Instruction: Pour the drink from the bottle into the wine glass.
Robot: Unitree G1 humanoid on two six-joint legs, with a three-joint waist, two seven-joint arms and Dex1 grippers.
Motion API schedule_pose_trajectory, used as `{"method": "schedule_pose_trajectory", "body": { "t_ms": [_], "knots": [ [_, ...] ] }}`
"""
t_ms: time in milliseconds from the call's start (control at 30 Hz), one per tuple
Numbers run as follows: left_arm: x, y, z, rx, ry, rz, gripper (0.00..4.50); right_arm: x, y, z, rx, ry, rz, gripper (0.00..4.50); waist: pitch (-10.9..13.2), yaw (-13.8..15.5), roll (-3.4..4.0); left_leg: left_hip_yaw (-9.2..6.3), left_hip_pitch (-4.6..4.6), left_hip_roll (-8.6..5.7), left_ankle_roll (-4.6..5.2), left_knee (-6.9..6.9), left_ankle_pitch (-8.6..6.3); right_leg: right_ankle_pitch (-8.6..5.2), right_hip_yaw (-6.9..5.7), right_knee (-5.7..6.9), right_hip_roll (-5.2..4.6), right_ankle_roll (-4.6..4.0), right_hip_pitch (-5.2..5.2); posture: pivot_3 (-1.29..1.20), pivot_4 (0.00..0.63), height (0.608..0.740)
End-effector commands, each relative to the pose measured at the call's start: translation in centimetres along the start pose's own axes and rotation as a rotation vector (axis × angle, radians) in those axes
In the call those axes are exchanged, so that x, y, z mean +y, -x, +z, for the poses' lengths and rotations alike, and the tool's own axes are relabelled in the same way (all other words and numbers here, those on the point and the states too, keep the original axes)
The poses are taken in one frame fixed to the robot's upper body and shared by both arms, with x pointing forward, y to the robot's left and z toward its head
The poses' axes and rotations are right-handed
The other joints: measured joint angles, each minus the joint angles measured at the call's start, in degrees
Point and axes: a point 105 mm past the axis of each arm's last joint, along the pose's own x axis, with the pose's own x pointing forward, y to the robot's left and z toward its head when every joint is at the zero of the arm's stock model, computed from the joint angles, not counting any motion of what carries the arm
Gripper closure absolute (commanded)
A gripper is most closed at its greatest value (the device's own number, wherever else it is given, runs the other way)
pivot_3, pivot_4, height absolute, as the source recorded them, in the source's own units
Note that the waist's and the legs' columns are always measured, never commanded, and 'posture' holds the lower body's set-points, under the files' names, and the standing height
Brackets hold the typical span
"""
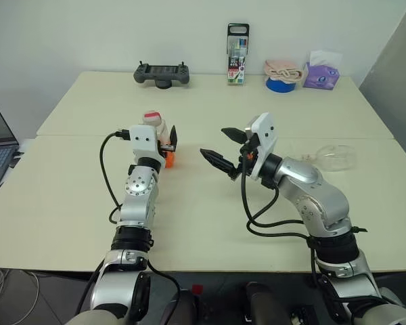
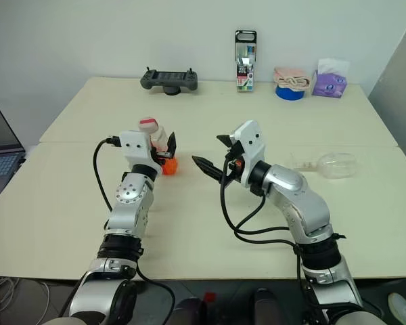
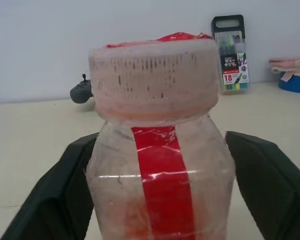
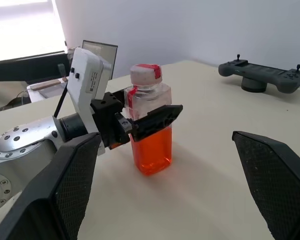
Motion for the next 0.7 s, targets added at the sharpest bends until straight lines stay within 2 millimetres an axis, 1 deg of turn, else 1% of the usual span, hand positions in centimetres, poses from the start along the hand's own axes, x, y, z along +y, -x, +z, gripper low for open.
{"method": "schedule_pose_trajectory", "body": {
  "t_ms": [33, 133, 167, 300, 367, 400, 433, 500, 533, 600, 633, 700],
  "knots": [
    [0.4, -0.9, 2.2, -0.083, -0.014, 0.011, 1.79, -0.3, 0.2, 1.8, -0.058, 0.051, -0.006, 0.00, 0.00, 0.01, 0.00, 0.00, 0.00, 0.00, 0.00, 0.01, 0.00, 0.00, 0.00, 0.00, 0.00, 0.00, 0.00, 0.00, 0.150, 0.740],
    [0.5, -1.0, 2.2, -0.088, -0.019, 0.004, 2.61, -0.5, 0.5, 1.9, -0.047, 0.070, -0.004, 0.00, 0.00, -0.01, 0.00, 0.01, 0.00, -0.01, 0.00, 0.01, 0.00, 0.00, 0.01, 0.00, 0.00, 0.01, 0.01, 0.00, 0.150, 0.740],
    [0.6, -1.0, 2.4, -0.094, -0.024, -0.010, 2.72, -0.8, 0.7, 1.9, -0.032, 0.087, -0.009, 0.00, 0.00, -0.02, 0.00, 0.02, 0.00, -0.01, 0.00, 0.01, 0.00, 0.00, 0.01, -0.01, 0.00, 0.01, 0.01, 0.00, 0.150, 0.740],
    [0.3, -0.7, 3.7, -0.123, -0.010, -0.110, 2.73, -2.2, 2.3, 2.1, 0.007, 0.130, -0.041, 0.00, 0.00, -0.03, 0.00, 0.01, -0.02, 0.00, 0.00, -0.01, 0.00, 0.00, 0.00, -0.02, 0.00, 0.01, -0.01, 0.00, 0.150, 0.740],
    [-0.4, -0.2, 4.5, -0.129, -0.008, -0.224, 2.73, -2.8, 3.5, 2.4, 0.020, 0.136, -0.047, 0.00, 0.00, -0.04, 0.00, -0.01, -0.07, 0.00, 0.00, -0.01, 0.00, 0.00, -0.03, -0.02, 0.00, 0.00, -0.03, 0.00, 0.150, 0.740],
    [-0.8, 0.2, 5.0, -0.129, 0.003, -0.287, 2.73, -2.7, 4.0, 2.6, 0.026, 0.134, -0.032, 0.00, 0.00, -0.06, 0.00, -0.01, -0.10, 0.00, 0.00, -0.01, 0.00, 0.00, -0.02, -0.04, 0.00, 0.00, -0.05, 0.00, 0.150, 0.740],
    [-1.3, 0.7, 5.3, -0.125, 0.022, -0.349, 2.73, -2.5, 4.5, 2.7, 0.032, 0.128, -0.013, 0.00, 0.00, -0.07, 0.00, 0.00, -0.13, 0.00, 0.00, -0.01, 0.00, 0.00, -0.01, -0.04, 0.00, 0.00, -0.08, 0.00, 0.150, 0.740],
    [-3.2, 2.4, 5.9, -0.102, 0.041, -0.548, 2.73, -2.0, 5.3, 3.1, 0.035, 0.115, 0.024, 0.00, 0.00, -0.08, 0.00, 0.00, -0.14, 0.01, 0.01, -0.02, -0.01, 0.00, 0.00, -0.05, -0.01, 0.00, -0.09, 0.00, 0.150, 0.740],
    [-4.5, 3.5, 6.0, -0.083, 0.042, -0.656, 2.73, -1.7, 5.4, 3.2, 0.039, 0.111, 0.046, 0.00, 0.00, -0.16, 0.00, 0.01, -0.15, 0.02, 0.02, -0.03, -0.01, 0.00, 0.00, -0.06, -0.01, 0.00, -0.10, 0.00, 0.150, 0.740],
    [-6.1, 5.1, 6.3, -0.063, 0.051, -0.790, 2.74, -1.3, 5.5, 3.4, 0.043, 0.106, 0.071, 0.00, 0.01, -0.18, 0.01, 0.03, -0.14, 0.06, 0.03, -0.05, -0.02, 0.00, 0.03, -0.04, 0.00, 0.00, -0.10, 0.00, 0.150, 0.740],
    [-7.3, 6.1, 6.7, -0.066, 0.080, -0.863, 2.74, -1.0, 5.3, 3.6, 0.037, 0.097, 0.092, 0.00, 0.01, -0.19, 0.01, 0.02, -0.14, 0.06, 0.03, -0.03, -0.02, 0.00, 0.02, -0.03, 0.00, 0.00, -0.10, 0.00, 0.150, 0.740],
    [-8.5, 7.2, 7.3, -0.074, 0.112, -0.937, 2.74, -0.6, 5.1, 3.9, 0.029, 0.083, 0.114, 0.00, 0.01, -0.18, 0.01, 0.06, -0.13, 0.09, 0.03, 0.01, -0.02, 0.00, 0.07, -0.02, 0.01, 0.00, -0.09, 0.00, 0.150, 0.740]
  ]
}}
